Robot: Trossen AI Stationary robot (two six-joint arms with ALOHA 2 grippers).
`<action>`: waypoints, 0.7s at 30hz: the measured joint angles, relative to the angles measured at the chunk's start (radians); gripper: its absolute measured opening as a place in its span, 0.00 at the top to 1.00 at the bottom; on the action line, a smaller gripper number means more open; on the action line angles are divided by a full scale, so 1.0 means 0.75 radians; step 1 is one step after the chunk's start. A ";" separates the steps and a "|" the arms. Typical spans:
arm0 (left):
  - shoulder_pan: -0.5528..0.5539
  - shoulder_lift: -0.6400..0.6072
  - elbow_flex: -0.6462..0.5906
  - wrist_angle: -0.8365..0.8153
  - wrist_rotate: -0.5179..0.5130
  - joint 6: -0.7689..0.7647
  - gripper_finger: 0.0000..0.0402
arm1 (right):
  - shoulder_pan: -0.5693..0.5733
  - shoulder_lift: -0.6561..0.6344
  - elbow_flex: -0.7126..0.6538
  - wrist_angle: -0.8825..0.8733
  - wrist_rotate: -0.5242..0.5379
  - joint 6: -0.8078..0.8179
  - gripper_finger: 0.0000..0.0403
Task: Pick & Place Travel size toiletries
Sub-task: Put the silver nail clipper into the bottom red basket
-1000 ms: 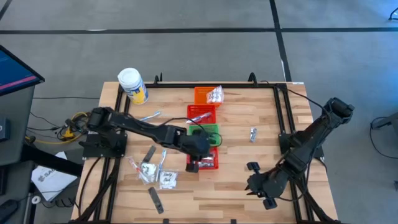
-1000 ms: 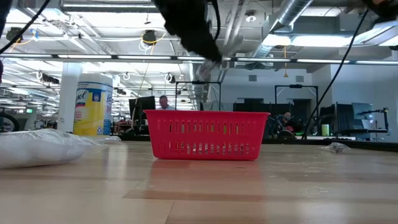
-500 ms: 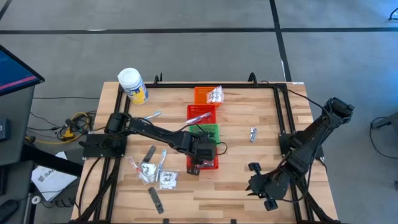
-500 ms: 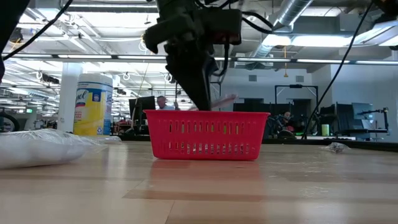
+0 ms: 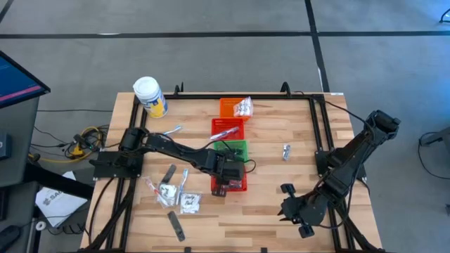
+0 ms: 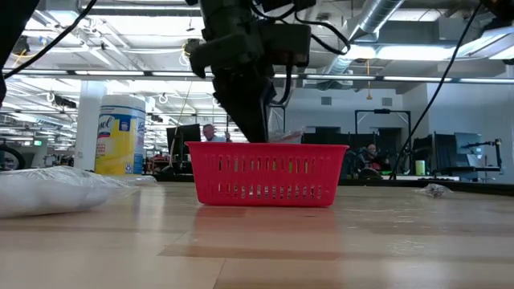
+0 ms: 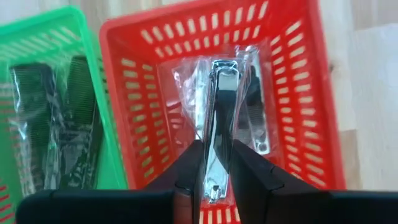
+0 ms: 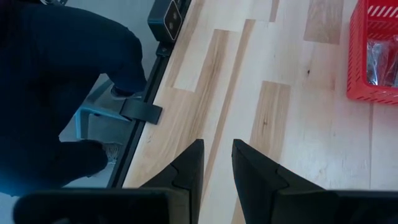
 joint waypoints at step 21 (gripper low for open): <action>-0.015 0.000 -0.098 0.068 0.000 -0.017 0.84 | -0.003 0.000 0.000 -0.005 0.000 -0.007 0.81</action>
